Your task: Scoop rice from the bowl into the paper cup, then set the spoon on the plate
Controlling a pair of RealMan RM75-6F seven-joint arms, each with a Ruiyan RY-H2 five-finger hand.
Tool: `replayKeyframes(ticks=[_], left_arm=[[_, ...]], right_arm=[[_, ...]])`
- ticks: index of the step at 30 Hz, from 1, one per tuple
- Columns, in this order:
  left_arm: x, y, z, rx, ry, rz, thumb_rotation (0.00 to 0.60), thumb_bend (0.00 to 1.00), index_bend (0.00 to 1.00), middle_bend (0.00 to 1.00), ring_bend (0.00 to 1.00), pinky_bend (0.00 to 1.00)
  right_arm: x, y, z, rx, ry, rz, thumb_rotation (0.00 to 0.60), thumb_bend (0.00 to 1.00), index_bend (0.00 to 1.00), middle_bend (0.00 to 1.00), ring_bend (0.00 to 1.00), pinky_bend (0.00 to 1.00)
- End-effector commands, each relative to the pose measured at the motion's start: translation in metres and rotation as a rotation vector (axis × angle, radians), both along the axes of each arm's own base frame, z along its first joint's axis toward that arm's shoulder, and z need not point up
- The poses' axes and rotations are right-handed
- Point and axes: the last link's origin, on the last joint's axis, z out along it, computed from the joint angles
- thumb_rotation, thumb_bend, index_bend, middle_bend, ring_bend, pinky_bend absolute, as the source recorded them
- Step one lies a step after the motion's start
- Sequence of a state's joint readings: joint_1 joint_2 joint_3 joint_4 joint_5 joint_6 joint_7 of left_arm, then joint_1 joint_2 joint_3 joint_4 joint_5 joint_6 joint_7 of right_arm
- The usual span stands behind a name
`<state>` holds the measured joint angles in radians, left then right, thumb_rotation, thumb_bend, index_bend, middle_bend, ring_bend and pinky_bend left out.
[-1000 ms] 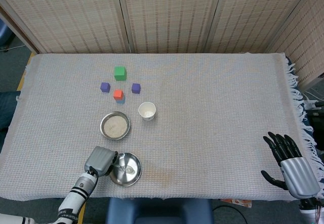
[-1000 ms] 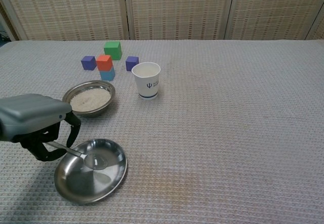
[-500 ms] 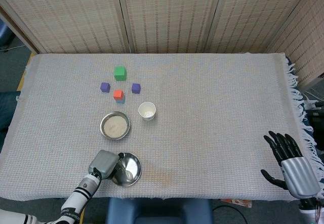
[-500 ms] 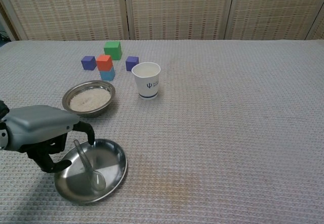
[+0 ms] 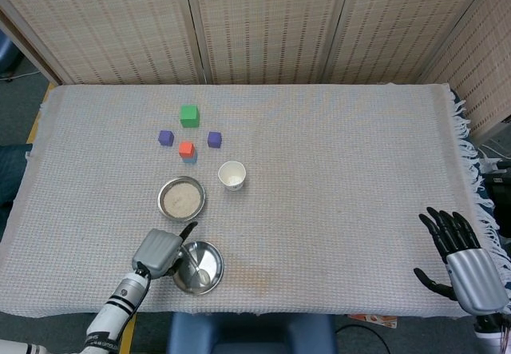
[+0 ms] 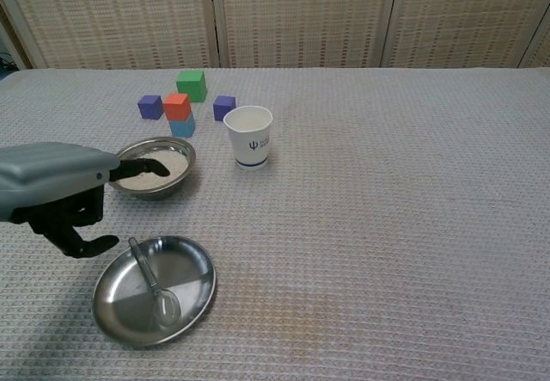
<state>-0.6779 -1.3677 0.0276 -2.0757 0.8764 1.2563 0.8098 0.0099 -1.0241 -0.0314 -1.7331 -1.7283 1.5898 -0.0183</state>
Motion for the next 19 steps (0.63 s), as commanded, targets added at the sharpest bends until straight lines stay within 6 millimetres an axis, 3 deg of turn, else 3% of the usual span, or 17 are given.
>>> replayKeyframes(ticks=[1, 3, 5, 6, 7, 9, 14, 19], left_arm=[[-0.040, -0.017, 0.061, 0.186, -0.275, 0.034, 0.600, 0.40, 0.01, 0.79, 0.75, 0.89], [-0.073, -0.032, 0.080, 0.205, -0.302, 0.062, 0.600, 0.40, 0.01, 0.51, 0.48, 0.66], [-0.110, -0.051, 0.099, 0.188, -0.190, 0.105, 0.600, 0.40, 0.00, 0.20, 0.18, 0.38], [-0.127, -0.061, 0.114, 0.223, -0.149, 0.152, 0.600, 0.39, 0.00, 0.08, 0.07, 0.25], [-0.136, -0.067, 0.121, 0.265, -0.148, 0.176, 0.600, 0.39, 0.00, 0.02, 0.02, 0.17], [-0.152, -0.079, 0.133, 0.357, -0.236, 0.220, 0.600, 0.39, 0.00, 0.00, 0.00, 0.12], [-0.160, -0.083, 0.150, 0.479, -0.394, 0.121, 0.600, 0.39, 0.00, 0.00, 0.00, 0.11], [-0.162, -0.084, 0.145, 0.524, -0.375, 0.051, 0.600, 0.39, 0.00, 0.00, 0.00, 0.11]], right_arm=[[0.000, 0.000, 0.000, -0.003, 0.002, -0.004, 0.600, 0.13, 0.00, 0.00, 0.00, 0.00], [-0.001, -0.001, 0.000, -0.004, 0.005, -0.010, 0.600, 0.13, 0.00, 0.00, 0.00, 0.00], [-0.002, -0.001, -0.001, -0.003, 0.011, -0.017, 0.600, 0.13, 0.00, 0.00, 0.00, 0.00], [-0.003, -0.002, -0.001, -0.001, 0.016, -0.025, 0.600, 0.13, 0.00, 0.00, 0.00, 0.00], [-0.003, -0.003, -0.002, 0.001, 0.021, -0.032, 0.600, 0.13, 0.00, 0.00, 0.00, 0.00], [-0.004, -0.004, -0.004, 0.005, 0.031, -0.046, 0.600, 0.13, 0.00, 0.00, 0.00, 0.00], [-0.003, -0.006, -0.012, 0.028, 0.050, -0.052, 0.600, 0.13, 0.00, 0.00, 0.00, 0.00], [-0.001, -0.005, -0.016, 0.043, 0.064, -0.056, 0.600, 0.13, 0.00, 0.00, 0.00, 0.00]])
